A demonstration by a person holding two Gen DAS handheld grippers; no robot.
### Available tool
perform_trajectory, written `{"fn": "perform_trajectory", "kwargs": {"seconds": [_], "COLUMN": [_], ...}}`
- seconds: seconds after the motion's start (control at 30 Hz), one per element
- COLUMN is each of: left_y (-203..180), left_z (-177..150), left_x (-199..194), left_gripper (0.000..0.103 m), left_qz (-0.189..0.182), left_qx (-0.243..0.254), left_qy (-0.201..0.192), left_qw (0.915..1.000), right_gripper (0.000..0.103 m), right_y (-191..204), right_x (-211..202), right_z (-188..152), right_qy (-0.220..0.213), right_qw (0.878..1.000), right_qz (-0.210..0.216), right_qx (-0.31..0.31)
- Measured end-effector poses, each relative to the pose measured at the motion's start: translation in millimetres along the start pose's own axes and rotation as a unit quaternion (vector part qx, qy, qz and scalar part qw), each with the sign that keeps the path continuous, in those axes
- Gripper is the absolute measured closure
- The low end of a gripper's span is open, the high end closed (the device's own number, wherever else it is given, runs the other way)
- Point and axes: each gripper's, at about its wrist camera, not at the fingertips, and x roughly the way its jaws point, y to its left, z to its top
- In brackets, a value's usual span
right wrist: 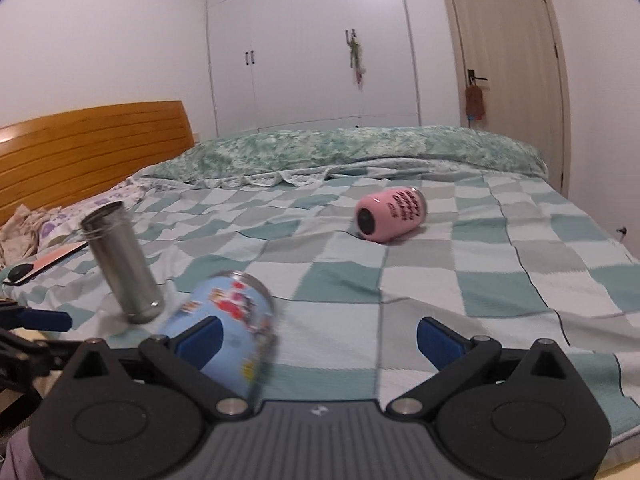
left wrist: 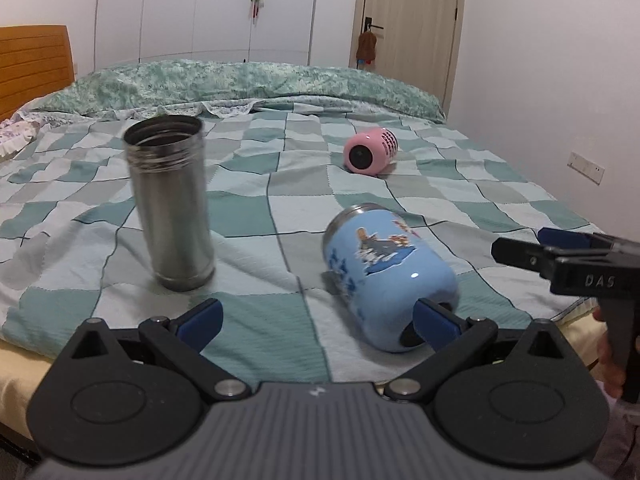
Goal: Flip cup upright
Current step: 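Grasp the light-blue cup with the left tool and tilt it upright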
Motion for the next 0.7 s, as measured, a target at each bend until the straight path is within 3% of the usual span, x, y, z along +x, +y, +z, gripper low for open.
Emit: {"fn": "perform_trajectory", "kwargs": {"seconds": [0.23,0.4,0.5,0.7], "left_y": [-33,-46,-47,-44], "left_z": [46,78,86,89], "left_x": [29,72,100,135], "left_gripper": [0.000,0.000,0.000,0.000], "left_qz": [0.020,0.001,0.015,0.032], "left_qx": [0.031,-0.003,-0.028,-0.049], "left_qy": [0.027,0.110,0.156,0.210], "left_qw": [0.9990,0.9939,0.9872,0.9760], "right_gripper": [0.000,0.000,0.000,0.000], "right_y": [-34,-44,-48,-55], "right_x": [20,31,35,43], "right_z": [-12,-14,-10,-8], "right_qy": [-0.023,-0.041,-0.050,-0.058], "right_qw": [1.000,0.999,0.999,0.998], "right_qz": [0.005,0.005,0.008,0.009], "right_qx": [0.019,0.014,0.014,0.017]}}
